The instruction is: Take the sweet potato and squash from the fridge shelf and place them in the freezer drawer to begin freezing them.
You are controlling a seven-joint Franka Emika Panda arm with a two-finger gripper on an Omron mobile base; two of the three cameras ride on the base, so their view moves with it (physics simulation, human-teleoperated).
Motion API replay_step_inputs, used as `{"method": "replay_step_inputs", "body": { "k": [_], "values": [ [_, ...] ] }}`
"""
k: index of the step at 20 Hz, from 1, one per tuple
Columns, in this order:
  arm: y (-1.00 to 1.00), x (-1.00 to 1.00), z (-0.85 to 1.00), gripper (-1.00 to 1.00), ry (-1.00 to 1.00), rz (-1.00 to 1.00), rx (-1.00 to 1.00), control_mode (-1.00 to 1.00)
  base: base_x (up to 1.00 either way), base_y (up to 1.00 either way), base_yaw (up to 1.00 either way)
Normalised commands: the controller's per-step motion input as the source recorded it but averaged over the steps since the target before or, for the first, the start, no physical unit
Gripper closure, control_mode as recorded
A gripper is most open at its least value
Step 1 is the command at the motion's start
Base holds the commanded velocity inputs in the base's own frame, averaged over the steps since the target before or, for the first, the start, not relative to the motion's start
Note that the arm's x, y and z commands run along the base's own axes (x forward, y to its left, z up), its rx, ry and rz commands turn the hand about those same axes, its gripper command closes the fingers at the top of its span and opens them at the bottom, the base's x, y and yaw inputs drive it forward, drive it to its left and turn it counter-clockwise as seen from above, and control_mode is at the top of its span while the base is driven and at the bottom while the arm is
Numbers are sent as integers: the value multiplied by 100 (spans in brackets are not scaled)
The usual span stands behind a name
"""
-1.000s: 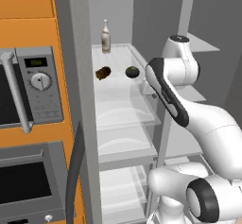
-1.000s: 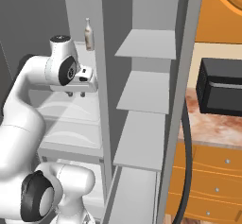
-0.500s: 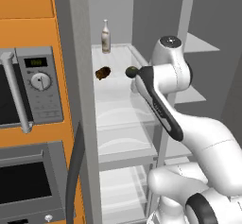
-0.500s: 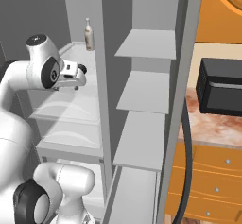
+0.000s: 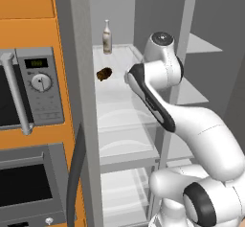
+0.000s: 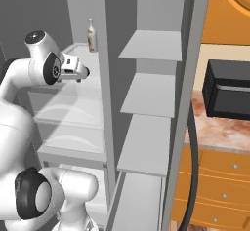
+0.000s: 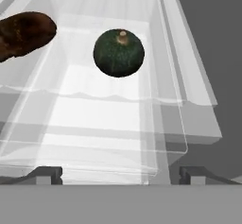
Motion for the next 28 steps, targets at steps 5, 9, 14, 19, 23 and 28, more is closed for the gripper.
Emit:
{"method": "replay_step_inputs", "body": {
  "k": [5,9,14,19,23,28],
  "values": [
    [8,39,0,-100,0,-1,0,-100,0,0,0],
    [0,41,0,-100,0,0,0,-100,0,0,0],
    [0,30,-2,-100,0,0,0,-100,0,0,0],
    [0,23,-11,-100,0,0,0,-100,0,0,0],
    [0,28,-14,-100,0,0,0,-100,0,0,0],
    [0,31,-17,-100,0,0,0,-100,0,0,0]
  ]
}}
